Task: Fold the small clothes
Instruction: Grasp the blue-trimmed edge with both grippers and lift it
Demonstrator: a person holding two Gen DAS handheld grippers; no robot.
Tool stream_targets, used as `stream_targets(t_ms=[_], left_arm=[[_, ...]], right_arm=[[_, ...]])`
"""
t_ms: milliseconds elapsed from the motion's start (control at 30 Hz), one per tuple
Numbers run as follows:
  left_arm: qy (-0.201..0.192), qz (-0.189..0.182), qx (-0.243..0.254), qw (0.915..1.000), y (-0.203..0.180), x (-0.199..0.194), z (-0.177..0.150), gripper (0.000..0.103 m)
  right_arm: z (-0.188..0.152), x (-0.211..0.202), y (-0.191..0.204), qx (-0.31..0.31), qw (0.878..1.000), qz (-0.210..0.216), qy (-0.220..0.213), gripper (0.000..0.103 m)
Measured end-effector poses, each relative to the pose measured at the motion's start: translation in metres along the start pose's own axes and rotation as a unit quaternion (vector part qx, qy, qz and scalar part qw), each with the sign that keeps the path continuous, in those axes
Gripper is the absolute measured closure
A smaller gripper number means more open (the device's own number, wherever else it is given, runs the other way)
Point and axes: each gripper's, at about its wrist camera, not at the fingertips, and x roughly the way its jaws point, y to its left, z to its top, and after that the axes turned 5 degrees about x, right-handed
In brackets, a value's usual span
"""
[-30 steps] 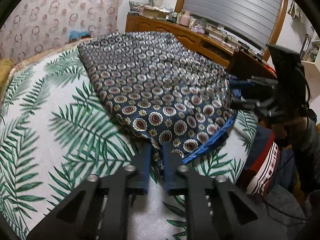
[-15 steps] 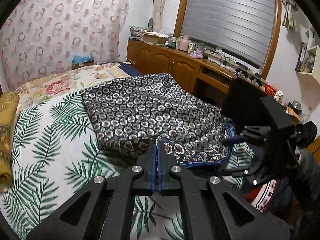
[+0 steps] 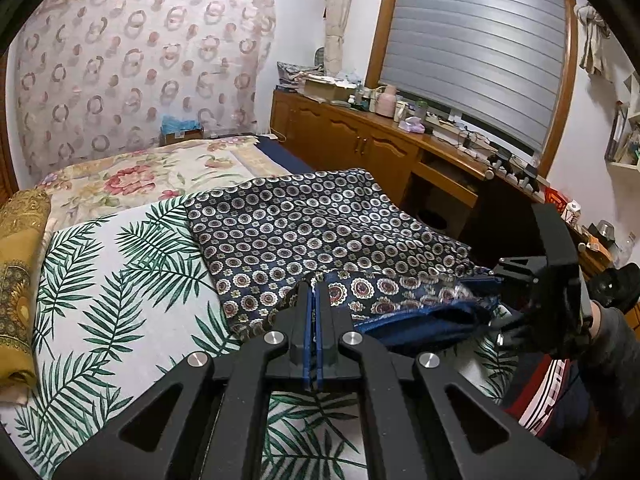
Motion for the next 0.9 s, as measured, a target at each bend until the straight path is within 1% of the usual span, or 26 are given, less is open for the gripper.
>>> stream_targets(t_ms=[33, 100, 133, 200, 333, 500, 700, 800, 900], left_arm=[[-0.002, 0.001, -0.001, 1.0000, 0.001, 0.000, -0.001, 0.101], [-0.002, 0.004, -0.003, 1.0000, 0.004, 0.001, -0.001, 0.101], [-0.001, 0.006, -0.005, 1.0000, 0.006, 0.002, -0.001, 0.101], [-0.001, 0.010, -0.009, 0.9999, 0.010, 0.002, 0.000, 0.101], [-0.005, 0.020, -0.012, 0.9997, 0.020, 0.004, 0.008, 0.101], [-0.003, 0.035, -0.007, 0.9994, 0.038, 0.016, 0.028, 0.101], [0.011, 0.050, -0.004, 0.9987, 0.064, 0.044, 0.051, 0.101], [0.022, 0.048, -0.010, 0.9985, 0.075, 0.058, 0.056, 0.101], [0.034, 0.050, -0.006, 0.9981, 0.083, 0.072, 0.061, 0.101]], right_arm=[[0.003, 0.001, -0.003, 0.006, 1.000, 0.003, -0.005, 0.067], [0.009, 0.003, -0.009, 0.022, 0.999, 0.017, -0.019, 0.082], [0.011, 0.004, -0.010, 0.031, 0.999, 0.020, -0.028, 0.087], [0.018, 0.003, -0.012, 0.048, 0.997, 0.028, -0.052, 0.092], [0.036, 0.001, -0.015, 0.075, 0.992, 0.037, -0.097, 0.096], [0.062, 0.004, -0.026, 0.082, 0.986, 0.042, -0.136, 0.097], [0.096, 0.025, -0.022, 0.063, 0.987, 0.033, -0.146, 0.097], [0.112, 0.046, -0.021, 0.050, 0.988, 0.031, -0.140, 0.097], [0.124, 0.068, -0.024, 0.043, 0.990, 0.031, -0.128, 0.097]])
